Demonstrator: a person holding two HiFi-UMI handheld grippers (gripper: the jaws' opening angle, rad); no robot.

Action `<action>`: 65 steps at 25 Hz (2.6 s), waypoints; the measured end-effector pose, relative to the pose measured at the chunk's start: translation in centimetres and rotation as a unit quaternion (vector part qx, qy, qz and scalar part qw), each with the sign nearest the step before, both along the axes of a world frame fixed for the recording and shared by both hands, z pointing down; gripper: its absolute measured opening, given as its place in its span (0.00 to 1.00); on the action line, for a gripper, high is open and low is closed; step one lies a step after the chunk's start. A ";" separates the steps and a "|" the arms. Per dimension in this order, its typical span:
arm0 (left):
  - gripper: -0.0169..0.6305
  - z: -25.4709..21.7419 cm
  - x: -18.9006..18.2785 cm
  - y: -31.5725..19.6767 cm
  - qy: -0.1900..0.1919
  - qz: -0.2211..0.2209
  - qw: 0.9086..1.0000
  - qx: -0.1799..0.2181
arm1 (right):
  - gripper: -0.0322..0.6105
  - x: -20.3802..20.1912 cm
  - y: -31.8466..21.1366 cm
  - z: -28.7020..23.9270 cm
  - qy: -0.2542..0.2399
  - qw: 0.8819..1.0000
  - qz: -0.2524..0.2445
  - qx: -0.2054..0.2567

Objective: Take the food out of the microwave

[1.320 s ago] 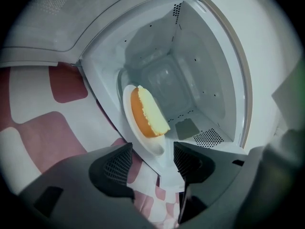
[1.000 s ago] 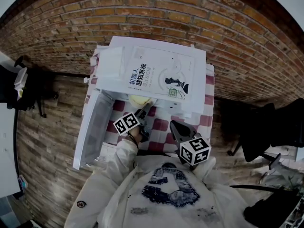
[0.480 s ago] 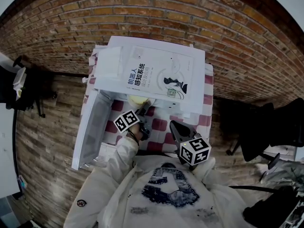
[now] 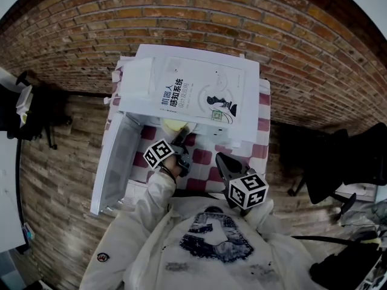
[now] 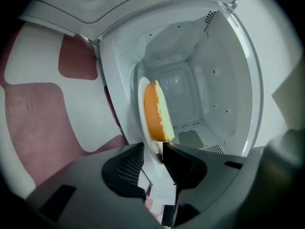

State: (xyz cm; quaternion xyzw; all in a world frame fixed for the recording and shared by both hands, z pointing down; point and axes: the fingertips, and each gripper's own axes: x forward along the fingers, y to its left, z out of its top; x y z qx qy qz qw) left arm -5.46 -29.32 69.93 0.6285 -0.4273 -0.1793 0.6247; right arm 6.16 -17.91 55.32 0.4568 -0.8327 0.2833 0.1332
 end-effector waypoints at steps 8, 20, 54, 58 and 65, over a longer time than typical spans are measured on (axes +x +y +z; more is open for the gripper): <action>0.13 -0.5 -0.4 -0.1 0.025 -0.021 0.999 0.002 | 0.07 -0.1 0.5 0.1 -0.006 1.000 0.000 -0.003; 0.06 -0.7 -0.8 -0.1 0.075 -0.055 0.996 -0.002 | 0.07 -0.1 0.8 0.2 -0.007 1.000 -0.004 -0.005; 0.06 -4.1 -2.5 6.0 0.137 -0.090 0.986 -0.005 | 0.07 -3.2 3.0 -0.2 -0.029 0.999 -0.038 -0.002; 0.06 -5.1 -3.1 7.0 0.147 -0.092 0.985 0.003 | 0.07 -4.3 3.5 -0.4 -0.032 0.998 -0.046 -0.003; 0.06 -6.7 -4.4 9.1 0.152 -0.084 0.985 0.003 | 0.07 -5.9 4.2 -0.9 -0.037 0.999 -0.037 0.002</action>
